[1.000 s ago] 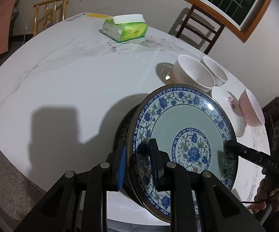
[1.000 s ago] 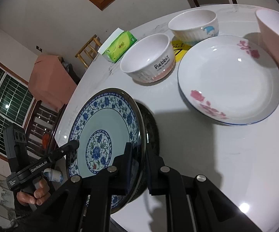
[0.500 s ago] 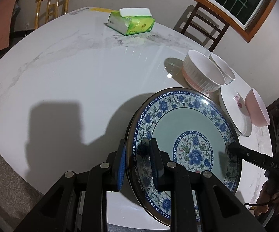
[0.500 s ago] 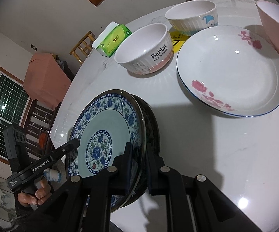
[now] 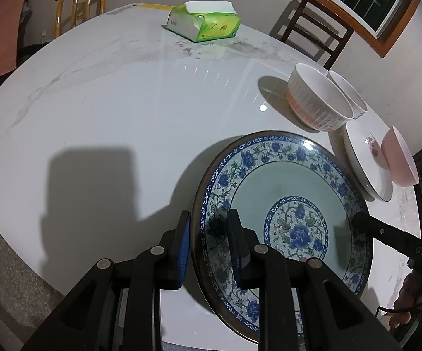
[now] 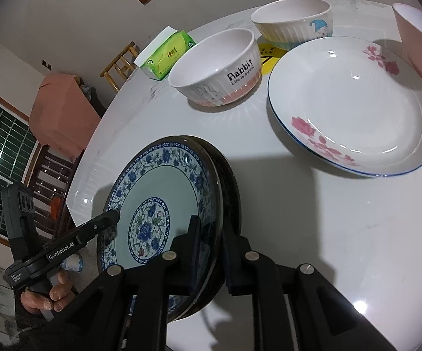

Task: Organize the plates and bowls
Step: 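Lower the held plate onto the other blue-and-white plate with the left gripper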

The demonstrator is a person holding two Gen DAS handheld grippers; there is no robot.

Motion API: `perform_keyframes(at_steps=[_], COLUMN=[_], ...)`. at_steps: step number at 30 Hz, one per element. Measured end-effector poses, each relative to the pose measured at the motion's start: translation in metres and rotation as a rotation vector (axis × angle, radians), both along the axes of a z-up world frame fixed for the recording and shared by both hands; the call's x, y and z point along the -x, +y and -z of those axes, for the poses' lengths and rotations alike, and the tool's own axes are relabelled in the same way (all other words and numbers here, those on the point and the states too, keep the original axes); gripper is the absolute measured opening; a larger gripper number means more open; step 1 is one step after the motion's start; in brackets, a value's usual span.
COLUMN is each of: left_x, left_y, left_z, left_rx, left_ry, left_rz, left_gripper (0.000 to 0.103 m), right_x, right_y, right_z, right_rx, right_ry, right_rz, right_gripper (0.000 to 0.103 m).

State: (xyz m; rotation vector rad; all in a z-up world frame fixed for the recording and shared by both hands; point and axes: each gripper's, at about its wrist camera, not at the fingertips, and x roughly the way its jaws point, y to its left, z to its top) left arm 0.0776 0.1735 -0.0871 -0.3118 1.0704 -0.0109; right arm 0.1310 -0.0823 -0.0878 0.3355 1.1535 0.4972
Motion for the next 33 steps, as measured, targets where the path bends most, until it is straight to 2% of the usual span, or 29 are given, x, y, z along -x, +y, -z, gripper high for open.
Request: perform_keyframes(at_steps=[6, 13, 18, 27, 33], left_x=[-0.001, -0.003, -0.004, -0.005, -0.007], left_y=[-0.001, -0.005, -0.005, -0.010, -0.012], left_z=[-0.002, -0.005, -0.005, -0.006, -0.006], left_rx=[-0.028, -0.068, -0.072, -0.088, -0.092], left_ry=[-0.005, -0.021, -0.025, -0.032, -0.034], left_rz=[0.005, 0.020, 0.025, 0.035, 0.033], left_gripper=[0.021, 0.022, 0.023, 0.026, 0.028], right_x=[0.000, 0.000, 0.002, 0.004, 0.007], right_y=[0.007, 0.005, 0.011, 0.011, 0.023], right_z=[-0.003, -0.004, -0.006, -0.010, -0.017], right_rx=[0.050, 0.065, 0.098, 0.119, 0.223], right_ry=[-0.031, -0.033, -0.052, -0.062, -0.089], right_rz=[-0.017, -0.017, -0.036, -0.041, -0.082], right_gripper=[0.016, 0.017, 0.025, 0.026, 0.026])
